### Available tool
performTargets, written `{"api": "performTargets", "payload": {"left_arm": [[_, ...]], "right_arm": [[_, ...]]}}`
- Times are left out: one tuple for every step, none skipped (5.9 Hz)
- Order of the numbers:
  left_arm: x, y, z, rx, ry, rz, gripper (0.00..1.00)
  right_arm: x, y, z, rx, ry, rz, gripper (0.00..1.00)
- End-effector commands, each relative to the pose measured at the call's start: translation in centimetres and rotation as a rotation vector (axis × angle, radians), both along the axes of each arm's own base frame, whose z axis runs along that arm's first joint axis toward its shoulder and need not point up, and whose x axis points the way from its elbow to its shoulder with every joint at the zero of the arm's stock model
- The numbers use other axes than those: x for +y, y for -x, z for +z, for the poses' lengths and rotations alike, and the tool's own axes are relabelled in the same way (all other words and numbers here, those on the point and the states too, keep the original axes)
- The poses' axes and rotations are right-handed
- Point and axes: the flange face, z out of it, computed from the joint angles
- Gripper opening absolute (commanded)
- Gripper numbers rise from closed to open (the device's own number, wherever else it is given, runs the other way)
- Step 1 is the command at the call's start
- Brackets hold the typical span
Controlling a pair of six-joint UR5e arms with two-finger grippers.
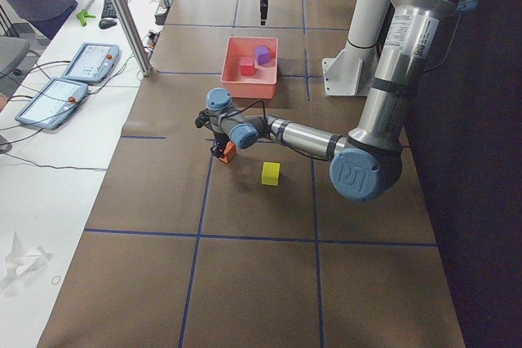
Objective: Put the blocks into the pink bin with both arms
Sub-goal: 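Grasp the orange block with the left gripper while the right gripper hovers over the bin, then carry the orange block into the bin with the left gripper while the right arm withdraws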
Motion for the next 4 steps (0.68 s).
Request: {"api": "performTargets", "payload": {"left_arm": [[-1.0,0.2,-2.8,0.028,-0.005,-0.036,0.68],[-0.9,0.2,-6.9,0.086,0.071,-0.141,0.68],[-0.5,0.2,-10.0,0.136,0.133,-0.212,0.68],[-0.5,0.0,-13.9,0.174,0.182,-0.264,0.68]], "right_arm": [[-1.3,-2.2,0.6,0.008,-0.055,-0.021,1.00],[-2.3,-3.8,1.8,0.021,-0.086,-0.059,1.00],[-2.9,-7.0,4.0,0.030,-0.116,-0.102,1.00],[-3.7,-11.0,6.8,0.042,-0.149,-0.153,1.00]]}}
